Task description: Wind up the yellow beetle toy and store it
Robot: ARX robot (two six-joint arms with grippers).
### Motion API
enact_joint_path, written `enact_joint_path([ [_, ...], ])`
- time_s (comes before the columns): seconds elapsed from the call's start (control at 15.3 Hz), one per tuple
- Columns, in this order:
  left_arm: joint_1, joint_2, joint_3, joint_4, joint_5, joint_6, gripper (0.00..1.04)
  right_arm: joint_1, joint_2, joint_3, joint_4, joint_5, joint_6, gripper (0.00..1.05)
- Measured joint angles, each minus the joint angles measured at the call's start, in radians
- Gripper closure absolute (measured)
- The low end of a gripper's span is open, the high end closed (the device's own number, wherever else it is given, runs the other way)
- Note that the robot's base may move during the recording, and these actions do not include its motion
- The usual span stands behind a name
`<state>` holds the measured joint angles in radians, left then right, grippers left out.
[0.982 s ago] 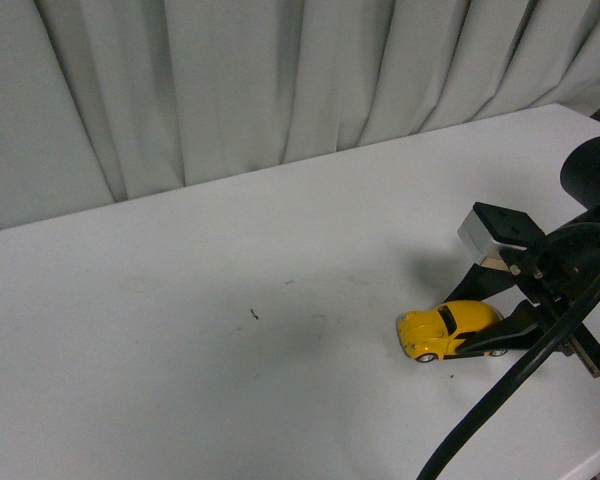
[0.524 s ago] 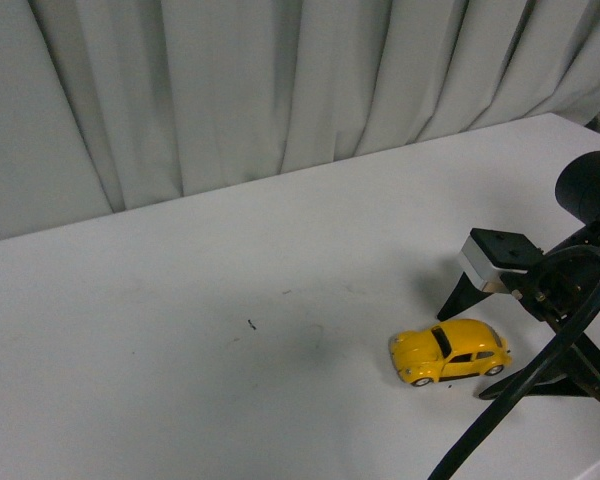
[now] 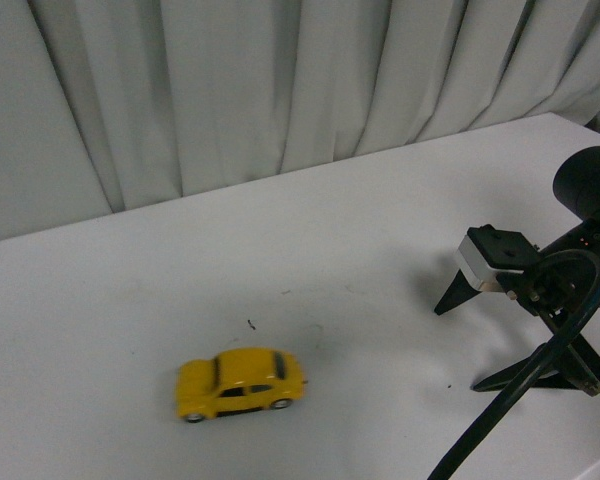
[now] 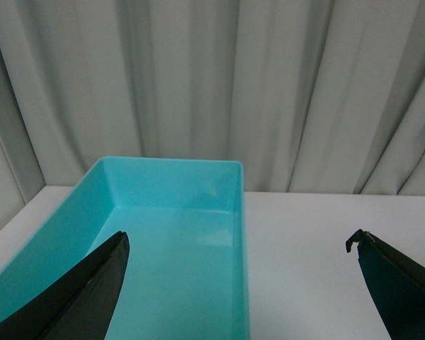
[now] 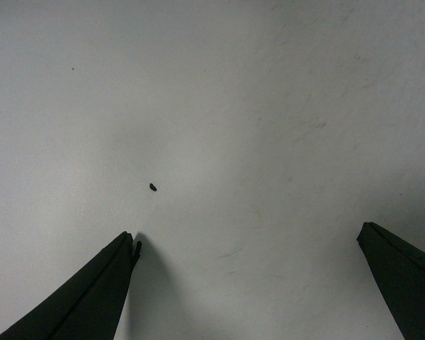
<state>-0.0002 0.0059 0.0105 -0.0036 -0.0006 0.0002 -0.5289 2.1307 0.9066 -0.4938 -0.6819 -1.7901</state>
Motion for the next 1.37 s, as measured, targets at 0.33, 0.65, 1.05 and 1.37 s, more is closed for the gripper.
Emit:
enact_joint_path([
  [0.33,0.000,0.000,0.000,0.000,0.000,0.000,0.07,0.013,-0.002,0.000,0.026,-0.009,0.019,0.07],
  [0.65,0.000,0.000,0.000,0.000,0.000,0.000,0.07,0.120,-0.248,0.072,0.145,-0.055,0.146,0.07],
  [1.05,0.000,0.000,0.000,0.000,0.000,0.000,0.07,0.248,-0.646,-0.019,0.467,0.053,0.371,0.13],
  [1.37,0.000,0.000,0.000,0.000,0.000,0.000,0.07,0.422,-1.060,-0.521,1.223,0.575,1.505,0.67],
])
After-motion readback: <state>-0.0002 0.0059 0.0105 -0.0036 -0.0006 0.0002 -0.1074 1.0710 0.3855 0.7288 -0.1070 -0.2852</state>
